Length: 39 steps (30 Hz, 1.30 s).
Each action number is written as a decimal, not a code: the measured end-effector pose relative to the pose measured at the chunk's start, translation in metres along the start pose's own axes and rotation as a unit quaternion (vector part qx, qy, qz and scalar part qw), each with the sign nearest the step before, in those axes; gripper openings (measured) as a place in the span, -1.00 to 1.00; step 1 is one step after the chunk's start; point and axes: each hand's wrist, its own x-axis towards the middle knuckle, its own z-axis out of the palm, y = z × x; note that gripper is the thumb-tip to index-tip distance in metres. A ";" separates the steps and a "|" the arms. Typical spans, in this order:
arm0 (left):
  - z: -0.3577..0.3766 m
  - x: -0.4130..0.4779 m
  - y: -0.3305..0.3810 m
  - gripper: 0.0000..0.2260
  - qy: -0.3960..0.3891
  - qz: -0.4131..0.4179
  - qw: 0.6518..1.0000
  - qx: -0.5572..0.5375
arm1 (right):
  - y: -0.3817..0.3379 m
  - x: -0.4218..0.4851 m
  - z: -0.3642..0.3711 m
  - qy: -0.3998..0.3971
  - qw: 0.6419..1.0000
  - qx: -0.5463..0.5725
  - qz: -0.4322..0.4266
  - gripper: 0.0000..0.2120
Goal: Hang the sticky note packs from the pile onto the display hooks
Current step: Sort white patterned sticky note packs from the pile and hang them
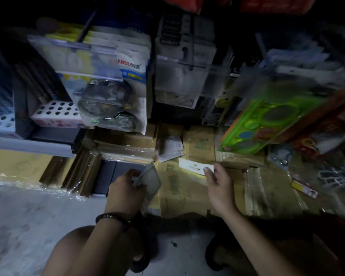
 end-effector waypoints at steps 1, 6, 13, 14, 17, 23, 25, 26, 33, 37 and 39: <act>-0.001 -0.005 0.003 -0.85 -0.004 -0.005 1.000 -0.029 | -0.009 -0.008 -0.007 0.000 1.000 0.019 -0.006 -0.70; -0.003 -0.029 0.021 -0.63 -0.084 -0.100 0.933 -0.337 | -0.062 -0.046 -0.044 0.039 0.997 0.055 -0.042 -0.77; -0.014 -0.081 0.059 -0.75 -0.191 -0.057 0.884 -0.423 | -0.133 -0.083 -0.103 0.043 0.991 0.100 -0.081 -0.81; -0.016 -0.090 0.067 -0.77 -0.186 -0.038 0.892 -0.411 | -0.142 -0.087 -0.111 0.040 0.990 0.106 -0.080 -0.82; -0.025 -0.112 0.098 -0.66 -0.160 0.024 0.906 -0.392 | -0.171 -0.100 -0.132 0.048 0.990 0.106 -0.079 -0.85; -0.055 -0.161 0.168 -0.73 -0.155 0.092 0.870 -0.458 | -0.232 -0.110 -0.169 0.093 0.978 0.115 -0.149 -0.70; -0.065 -0.179 0.188 -0.71 -0.150 0.130 0.880 -0.432 | -0.256 -0.111 -0.180 0.105 0.972 0.124 -0.167 -0.73; -0.070 -0.187 0.196 -0.70 -0.148 0.154 0.884 -0.415 | -0.269 -0.112 -0.186 0.113 0.970 0.126 -0.176 -0.75; -0.108 -0.225 0.256 -0.73 -0.080 0.279 0.888 -0.355 | -0.345 -0.122 -0.224 0.117 0.954 0.182 -0.210 -0.79; -0.141 -0.242 0.292 -0.67 -0.058 0.318 0.875 -0.361 | -0.385 -0.127 -0.252 0.088 0.954 0.197 -0.209 -0.84; -0.158 -0.252 0.312 -0.65 -0.037 0.343 0.870 -0.352 | -0.405 -0.127 -0.266 0.085 0.954 0.196 -0.210 -0.83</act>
